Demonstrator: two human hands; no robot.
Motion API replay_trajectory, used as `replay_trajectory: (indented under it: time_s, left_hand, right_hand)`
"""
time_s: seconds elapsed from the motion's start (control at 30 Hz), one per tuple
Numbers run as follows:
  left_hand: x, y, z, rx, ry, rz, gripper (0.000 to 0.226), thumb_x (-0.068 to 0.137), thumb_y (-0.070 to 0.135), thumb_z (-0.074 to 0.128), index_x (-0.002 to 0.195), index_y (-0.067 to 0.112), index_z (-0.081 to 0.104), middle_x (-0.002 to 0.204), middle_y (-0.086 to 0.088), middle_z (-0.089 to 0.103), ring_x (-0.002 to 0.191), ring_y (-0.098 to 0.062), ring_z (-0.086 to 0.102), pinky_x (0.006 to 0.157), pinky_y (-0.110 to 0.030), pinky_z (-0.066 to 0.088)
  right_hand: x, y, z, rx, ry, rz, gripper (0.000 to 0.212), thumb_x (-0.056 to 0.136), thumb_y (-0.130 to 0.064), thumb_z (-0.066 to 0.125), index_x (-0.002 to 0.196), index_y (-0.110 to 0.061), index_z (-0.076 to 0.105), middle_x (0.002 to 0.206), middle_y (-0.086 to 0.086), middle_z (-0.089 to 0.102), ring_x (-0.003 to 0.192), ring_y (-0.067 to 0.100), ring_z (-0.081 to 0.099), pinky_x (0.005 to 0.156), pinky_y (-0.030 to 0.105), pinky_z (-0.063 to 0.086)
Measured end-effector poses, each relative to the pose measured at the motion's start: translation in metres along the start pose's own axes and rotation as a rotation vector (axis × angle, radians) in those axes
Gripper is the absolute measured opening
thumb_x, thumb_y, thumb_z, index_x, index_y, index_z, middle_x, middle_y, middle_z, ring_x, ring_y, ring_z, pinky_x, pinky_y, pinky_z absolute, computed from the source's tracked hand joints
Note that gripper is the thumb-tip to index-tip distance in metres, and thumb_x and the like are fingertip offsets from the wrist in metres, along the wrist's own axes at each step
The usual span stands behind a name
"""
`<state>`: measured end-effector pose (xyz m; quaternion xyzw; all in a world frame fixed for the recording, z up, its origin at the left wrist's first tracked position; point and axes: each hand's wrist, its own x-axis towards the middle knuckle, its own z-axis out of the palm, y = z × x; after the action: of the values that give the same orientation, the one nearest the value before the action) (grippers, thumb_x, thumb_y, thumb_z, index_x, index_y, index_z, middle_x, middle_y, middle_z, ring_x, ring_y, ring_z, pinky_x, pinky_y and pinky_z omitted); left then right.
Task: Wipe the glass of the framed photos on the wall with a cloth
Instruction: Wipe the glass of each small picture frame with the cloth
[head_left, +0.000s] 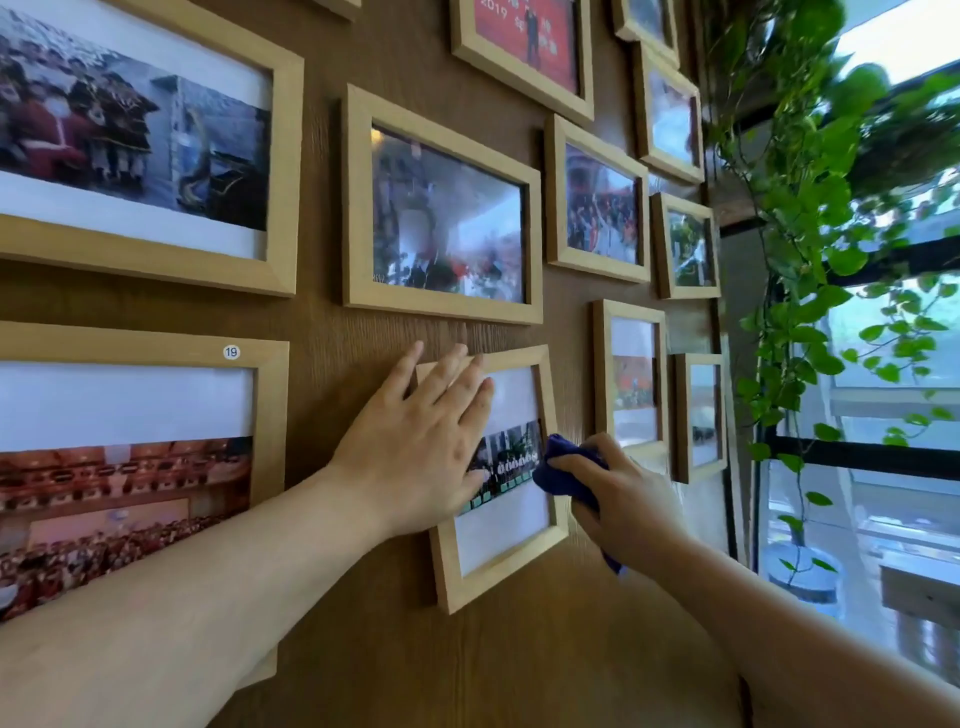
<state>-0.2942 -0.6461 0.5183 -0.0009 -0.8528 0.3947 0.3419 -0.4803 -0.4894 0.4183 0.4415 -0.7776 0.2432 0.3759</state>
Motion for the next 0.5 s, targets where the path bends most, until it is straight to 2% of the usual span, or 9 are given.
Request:
replay_trajectory:
  time_s: [0.13,0.23,0.37,0.5]
  left_hand:
    - [0.017,0.003,-0.002,-0.032,0.073,0.058,0.080,0.087,0.060,0.023,0.145,0.006,0.019,0.155,-0.017,0.022,0.143,-0.032,0.013,0.115,-0.056,0.011]
    - [0.028,0.006,0.000,-0.032,0.107,0.081,0.078,0.088,0.060,0.029,0.145,0.007,0.022,0.153,-0.017,0.026,0.142,-0.033,0.018,0.114,-0.057,0.017]
    - [0.046,0.015,0.004,-0.016,0.104,0.114,0.080,0.088,0.062,0.027,0.145,0.007,0.020,0.154,-0.017,0.024,0.142,-0.034,0.016,0.114,-0.056,0.015]
    - [0.075,0.023,0.003,0.023,0.130,0.131,0.079,0.089,0.062,0.024,0.145,0.006,0.020,0.153,-0.019,0.025,0.142,-0.034,0.018,0.114,-0.056,0.016]
  right_hand:
    - [0.014,0.003,-0.013,-0.067,0.026,0.000,0.044,0.079,-0.021,0.069,0.121,-0.028,0.056,0.115,0.000,0.054,0.079,0.022,0.060,0.057,0.035,0.052]
    - [0.016,0.010,-0.025,-0.098,0.055,0.053,0.044,0.082,-0.025,0.066,0.124,-0.031,0.051,0.117,-0.001,0.051,0.078,0.019,0.057,0.056,0.032,0.051]
    - [0.014,0.031,-0.042,-0.150,0.076,0.068,0.044,0.083,-0.026,0.065,0.124,-0.031,0.052,0.119,-0.002,0.050,0.077,0.015,0.053,0.055,0.025,0.041]
    - [0.025,0.061,-0.057,-0.159,0.116,0.085,0.044,0.082,-0.024,0.065,0.124,-0.030,0.054,0.119,-0.001,0.051,0.079,0.020,0.057,0.055,0.028,0.045]
